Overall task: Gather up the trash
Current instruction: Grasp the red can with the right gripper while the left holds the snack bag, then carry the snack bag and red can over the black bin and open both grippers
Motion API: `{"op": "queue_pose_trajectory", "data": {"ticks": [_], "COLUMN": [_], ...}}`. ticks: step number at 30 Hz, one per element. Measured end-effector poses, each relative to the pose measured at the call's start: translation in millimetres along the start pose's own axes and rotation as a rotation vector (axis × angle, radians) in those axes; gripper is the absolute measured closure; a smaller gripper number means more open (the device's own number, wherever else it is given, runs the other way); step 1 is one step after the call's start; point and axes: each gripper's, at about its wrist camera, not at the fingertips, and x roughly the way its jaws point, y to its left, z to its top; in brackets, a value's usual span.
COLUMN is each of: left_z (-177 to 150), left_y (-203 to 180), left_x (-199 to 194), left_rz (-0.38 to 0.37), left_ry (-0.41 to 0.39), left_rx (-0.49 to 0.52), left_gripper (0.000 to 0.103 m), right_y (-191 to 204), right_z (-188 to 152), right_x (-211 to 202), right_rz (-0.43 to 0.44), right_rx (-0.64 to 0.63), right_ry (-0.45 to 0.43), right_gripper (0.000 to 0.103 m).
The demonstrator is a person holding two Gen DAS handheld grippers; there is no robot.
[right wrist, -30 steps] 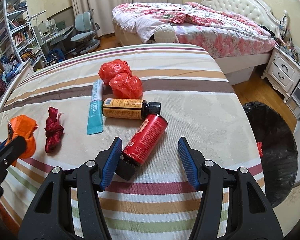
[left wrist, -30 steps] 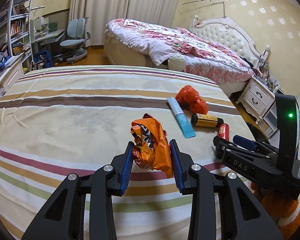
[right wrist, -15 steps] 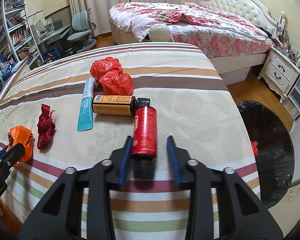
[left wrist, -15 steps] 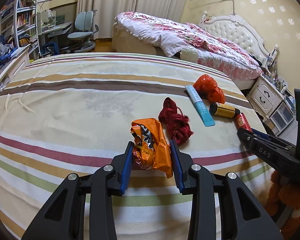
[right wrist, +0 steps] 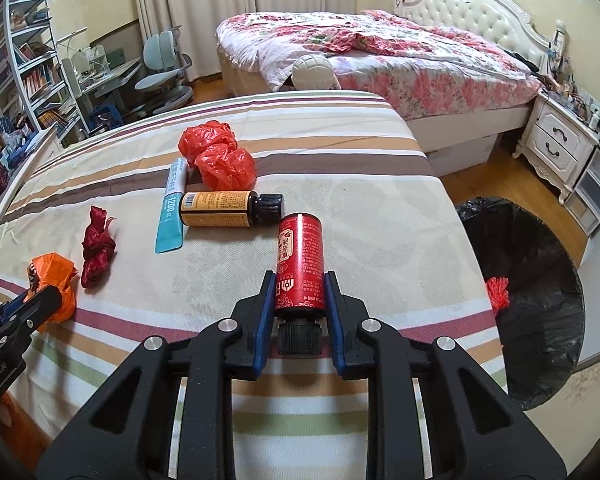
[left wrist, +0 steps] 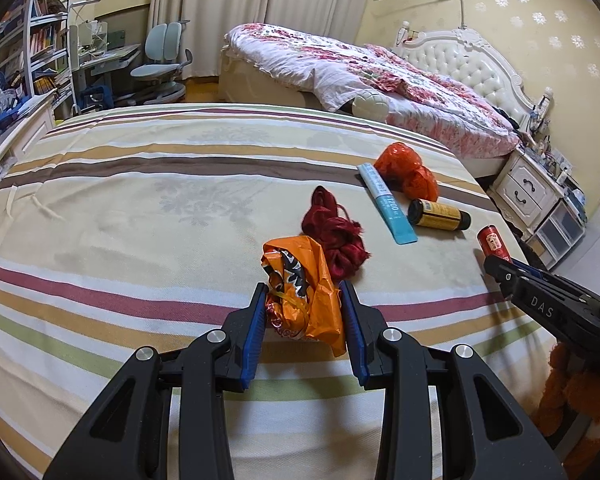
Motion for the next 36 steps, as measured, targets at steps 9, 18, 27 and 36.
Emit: {"op": "queue_pose_trajectory", "data": {"ticks": [9, 18, 27, 36], "left_z": [-2.7, -3.8, -3.0, 0.1], "left_y": [-31.7, -75.6, -129.8, -194.5], "left_x": [-4.7, -8.7, -6.3, 2.5], "left_rz": [-0.064, -0.123, -0.182, -0.260], "left_ry": [0.001, -0.008, -0.020, -0.039], "left_rx": [0.044, 0.126, 0.207, 0.287], "left_gripper": [0.067, 0.067, 0.067, 0.067], "right_y": [-19.4, -54.9, -95.6, -143.5], "right_z": [-5.7, -12.4, -21.0, -24.1], "right_x": [-21.2, -39.6, -49.4, -59.1], "right_rz": [-0.017, -0.060, -0.107, -0.160], "right_rx": [0.024, 0.080, 0.143, 0.212], "right_ry": [-0.033, -0.066, -0.088, -0.111], "right_gripper": [0.080, 0.080, 0.080, 0.080]}}
